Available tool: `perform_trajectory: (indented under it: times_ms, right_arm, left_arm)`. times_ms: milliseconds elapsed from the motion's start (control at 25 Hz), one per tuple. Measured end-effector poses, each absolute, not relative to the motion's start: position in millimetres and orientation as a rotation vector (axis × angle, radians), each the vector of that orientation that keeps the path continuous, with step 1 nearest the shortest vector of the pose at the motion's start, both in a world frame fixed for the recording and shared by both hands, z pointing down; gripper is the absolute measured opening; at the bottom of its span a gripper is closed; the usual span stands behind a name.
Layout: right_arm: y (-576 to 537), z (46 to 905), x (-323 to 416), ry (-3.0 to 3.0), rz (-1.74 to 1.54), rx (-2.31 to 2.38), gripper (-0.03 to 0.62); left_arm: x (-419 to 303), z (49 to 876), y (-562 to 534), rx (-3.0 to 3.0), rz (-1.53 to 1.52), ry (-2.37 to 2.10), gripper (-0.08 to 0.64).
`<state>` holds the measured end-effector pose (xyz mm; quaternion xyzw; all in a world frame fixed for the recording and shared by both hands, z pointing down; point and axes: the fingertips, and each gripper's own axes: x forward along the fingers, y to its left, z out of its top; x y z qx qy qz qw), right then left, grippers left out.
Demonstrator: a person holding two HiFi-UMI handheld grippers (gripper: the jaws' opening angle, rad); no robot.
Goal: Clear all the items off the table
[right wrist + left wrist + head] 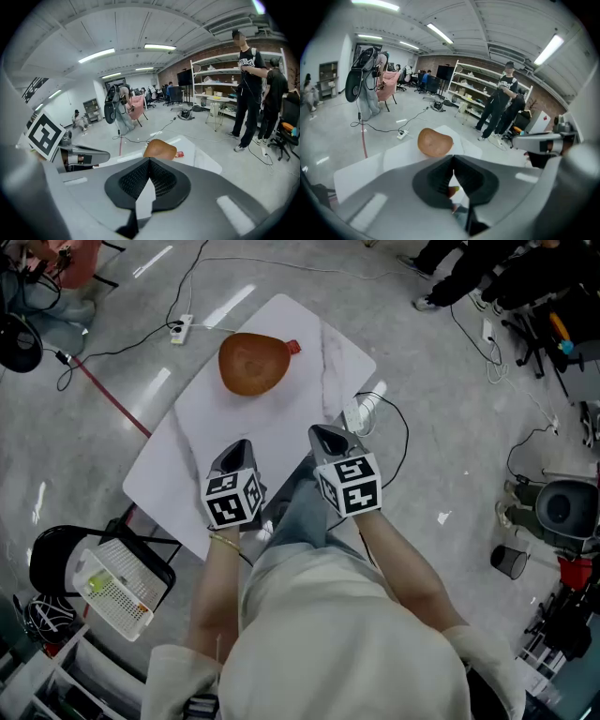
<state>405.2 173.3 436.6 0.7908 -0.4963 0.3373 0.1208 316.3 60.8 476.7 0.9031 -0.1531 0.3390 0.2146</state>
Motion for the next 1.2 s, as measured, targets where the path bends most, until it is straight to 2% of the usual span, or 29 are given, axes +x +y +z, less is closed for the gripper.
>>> perform_trajectory:
  times_ms: [880,960,1200]
  right_arm:
    - [78,532,510,-1.607,1.023,2.039,-0.002]
    - [72,541,515,-1.608,1.03,2.03,-0.002]
    - [61,576,525,-1.596,1.071,2.006,-0.002]
  left_arm:
    - [405,588,-27,2.305,0.929,-0.712,0.011]
    - [410,600,-35,2.294,0.933,-0.721,0.059]
    - [414,640,-54,2.246,0.958,-0.769,0.109]
